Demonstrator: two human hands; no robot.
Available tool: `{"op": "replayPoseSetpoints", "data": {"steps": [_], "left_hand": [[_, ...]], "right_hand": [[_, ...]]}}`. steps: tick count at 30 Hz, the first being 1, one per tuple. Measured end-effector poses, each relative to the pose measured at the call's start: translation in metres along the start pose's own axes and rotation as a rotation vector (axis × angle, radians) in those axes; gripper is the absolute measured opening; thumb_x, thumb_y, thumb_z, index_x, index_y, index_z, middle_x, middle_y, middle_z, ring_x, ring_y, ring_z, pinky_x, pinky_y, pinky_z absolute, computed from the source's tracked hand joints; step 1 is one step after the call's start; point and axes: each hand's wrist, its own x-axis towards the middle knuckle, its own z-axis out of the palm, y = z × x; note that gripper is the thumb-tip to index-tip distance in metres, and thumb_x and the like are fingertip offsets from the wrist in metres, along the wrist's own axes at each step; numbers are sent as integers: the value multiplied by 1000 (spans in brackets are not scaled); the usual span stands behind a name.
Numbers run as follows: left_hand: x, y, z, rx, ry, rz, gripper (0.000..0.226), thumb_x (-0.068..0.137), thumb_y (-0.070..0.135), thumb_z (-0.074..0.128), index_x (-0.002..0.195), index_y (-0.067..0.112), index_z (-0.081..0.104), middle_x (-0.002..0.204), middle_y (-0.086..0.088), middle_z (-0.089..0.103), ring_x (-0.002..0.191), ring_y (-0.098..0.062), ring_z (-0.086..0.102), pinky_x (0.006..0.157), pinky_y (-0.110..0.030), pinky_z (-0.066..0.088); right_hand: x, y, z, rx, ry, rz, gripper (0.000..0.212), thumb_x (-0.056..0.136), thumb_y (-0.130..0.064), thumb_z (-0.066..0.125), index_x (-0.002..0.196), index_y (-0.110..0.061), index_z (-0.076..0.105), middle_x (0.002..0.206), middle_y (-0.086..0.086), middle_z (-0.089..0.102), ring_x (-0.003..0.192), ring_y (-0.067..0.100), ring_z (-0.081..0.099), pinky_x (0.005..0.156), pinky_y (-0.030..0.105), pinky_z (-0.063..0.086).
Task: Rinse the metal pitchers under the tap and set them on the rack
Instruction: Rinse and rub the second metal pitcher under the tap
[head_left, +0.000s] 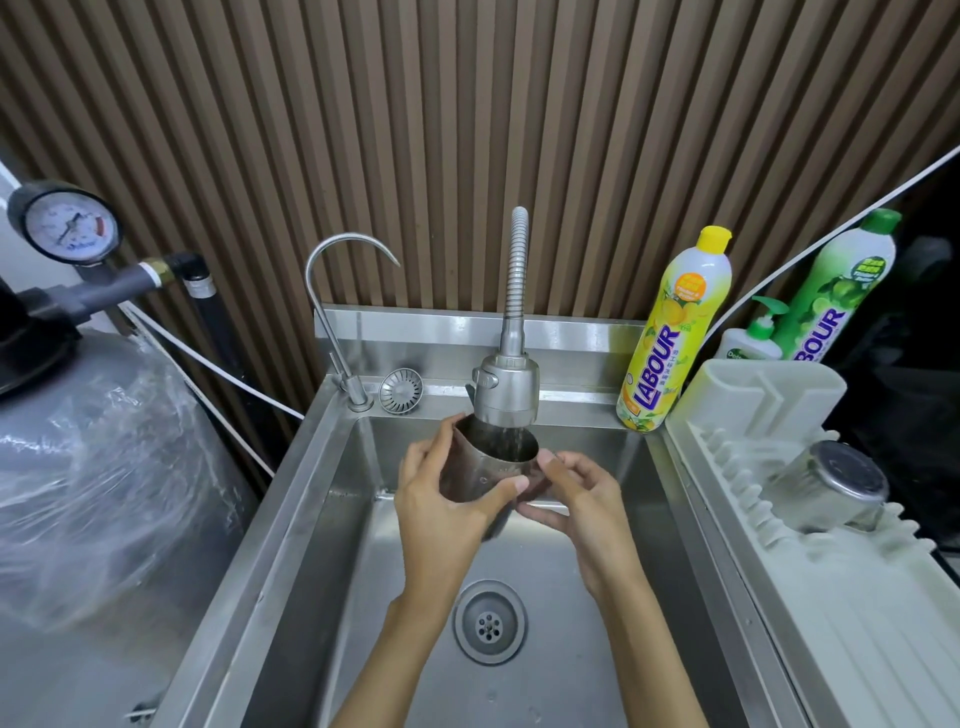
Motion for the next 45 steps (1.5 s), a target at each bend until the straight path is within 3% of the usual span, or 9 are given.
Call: {"op": "replayPoseSetpoints", "data": {"steps": [6,11,15,20,26,33,37,41,45], "left_hand": [[-6,-4,10,8,-102,-132,48,55,40,87,93,45,58,86,10,59,84,2,59,68,-4,43],[2,-10,20,-327,-281,-244,52,66,3,81,111,20,62,106,-5,72,92,-6,68,76,-12,49],[14,-12,20,-366,-188,-154,86,61,-3,81,132,30,45,132,3,57,120,-7,54,102,-22,43],[13,-4,5,-92,-147,34,87,54,27,83,130,35,42,125,22,48,121,-3,46,104,-26,40],[-5,1,5,77,4,-74,72,46,71,64,108,35,62,88,6,54,89,-12,58,80,-17,45],[-4,-4,19,-262,-221,-162,46,61,38,82,101,19,67,96,-2,72,94,-14,67,77,-12,47],[12,-4,24,-412,-208,-115,65,63,4,83,121,16,57,116,-2,67,109,-10,62,85,-14,49],[24,-7,14,-219,-143,61,84,54,18,84,119,50,43,126,26,48,119,10,47,98,-10,38],[18,2,1,26,-68,104,81,51,41,84,121,47,44,107,25,42,105,7,46,90,-7,36]], "right_hand": [[-2,-17,-8,-359,257,-109,13,81,-21,70,80,-12,60,77,6,71,73,16,68,66,35,59],[-6,-21,-2,-444,240,-331,22,83,-8,65,74,-24,54,86,-8,67,74,-9,61,68,1,42],[7,-6,1,-17,60,-237,20,88,1,55,76,-11,45,108,-2,67,101,3,63,90,17,47],[13,12,0,198,-87,-10,12,92,-10,52,82,-6,47,93,19,61,90,28,63,91,38,54],[1,-7,-3,-201,65,6,22,88,-21,62,81,-1,59,66,6,66,61,12,65,58,32,60],[-13,-37,2,-785,380,-391,14,82,-25,66,79,-15,57,72,-3,62,73,18,59,68,28,41],[-2,-23,6,-487,297,-431,4,87,-15,61,90,-18,60,82,-16,65,71,-2,58,67,9,42],[14,-2,5,-52,80,-194,12,90,-8,57,79,-9,51,97,0,69,93,18,64,92,30,49],[8,5,4,111,-66,-35,18,91,-13,55,76,-6,50,71,6,67,76,22,67,77,32,58]]}}
